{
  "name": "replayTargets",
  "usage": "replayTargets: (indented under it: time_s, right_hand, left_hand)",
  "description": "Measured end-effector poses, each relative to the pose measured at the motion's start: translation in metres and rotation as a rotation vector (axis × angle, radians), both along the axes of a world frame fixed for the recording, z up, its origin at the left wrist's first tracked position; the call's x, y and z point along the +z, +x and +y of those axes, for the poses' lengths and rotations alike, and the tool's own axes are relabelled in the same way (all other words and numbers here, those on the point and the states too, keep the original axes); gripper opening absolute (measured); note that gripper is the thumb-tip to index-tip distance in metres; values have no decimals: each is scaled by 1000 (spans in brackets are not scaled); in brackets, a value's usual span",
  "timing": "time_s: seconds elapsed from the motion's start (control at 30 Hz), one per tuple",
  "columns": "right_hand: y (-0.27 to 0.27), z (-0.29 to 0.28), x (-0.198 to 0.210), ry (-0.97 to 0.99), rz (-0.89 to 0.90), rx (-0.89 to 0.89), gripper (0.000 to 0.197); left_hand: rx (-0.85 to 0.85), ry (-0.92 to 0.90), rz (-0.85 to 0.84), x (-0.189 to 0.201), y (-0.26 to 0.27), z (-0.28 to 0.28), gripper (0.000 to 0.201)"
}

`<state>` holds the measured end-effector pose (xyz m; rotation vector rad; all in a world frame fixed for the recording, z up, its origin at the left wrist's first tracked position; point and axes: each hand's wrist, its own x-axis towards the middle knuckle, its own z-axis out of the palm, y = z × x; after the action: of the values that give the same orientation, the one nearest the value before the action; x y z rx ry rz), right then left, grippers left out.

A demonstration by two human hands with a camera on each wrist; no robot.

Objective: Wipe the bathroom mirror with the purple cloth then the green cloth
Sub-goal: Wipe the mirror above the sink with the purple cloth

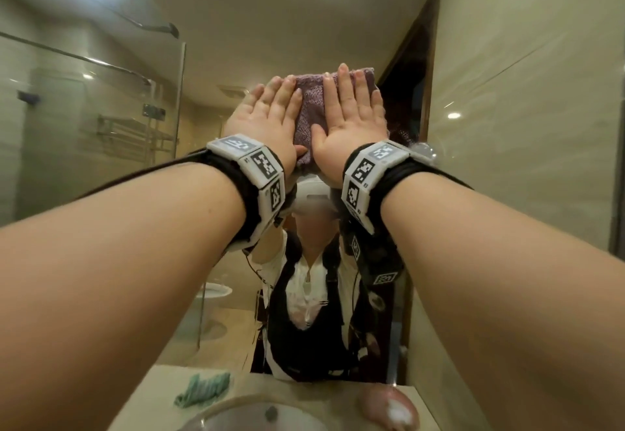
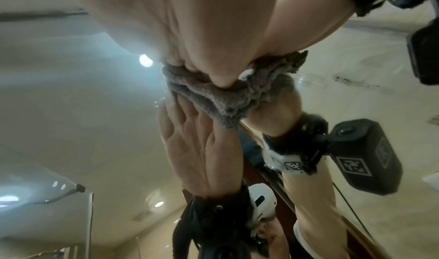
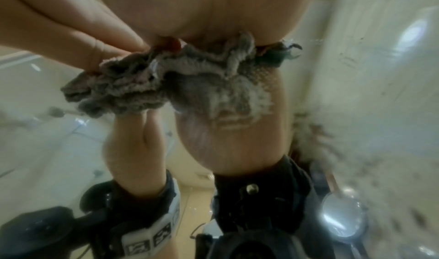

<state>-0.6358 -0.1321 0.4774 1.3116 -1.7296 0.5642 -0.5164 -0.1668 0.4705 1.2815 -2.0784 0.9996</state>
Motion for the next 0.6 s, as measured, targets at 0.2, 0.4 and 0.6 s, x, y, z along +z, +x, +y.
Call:
replayTargets:
  time_s: [0.2,0.4,0.6]
  right_hand:
    - [14,-6,-29,30,-7,25,71]
    - [15,-5,-59,46,-29,21,73]
    - [10,2,-66,65,2,56,68]
  left_hand:
    - [21,21,-23,-24,13,-6,72]
    - [29,8,-78,-48,18,-9,72]
    - [-7,5,-78,-56,16,-2,69]
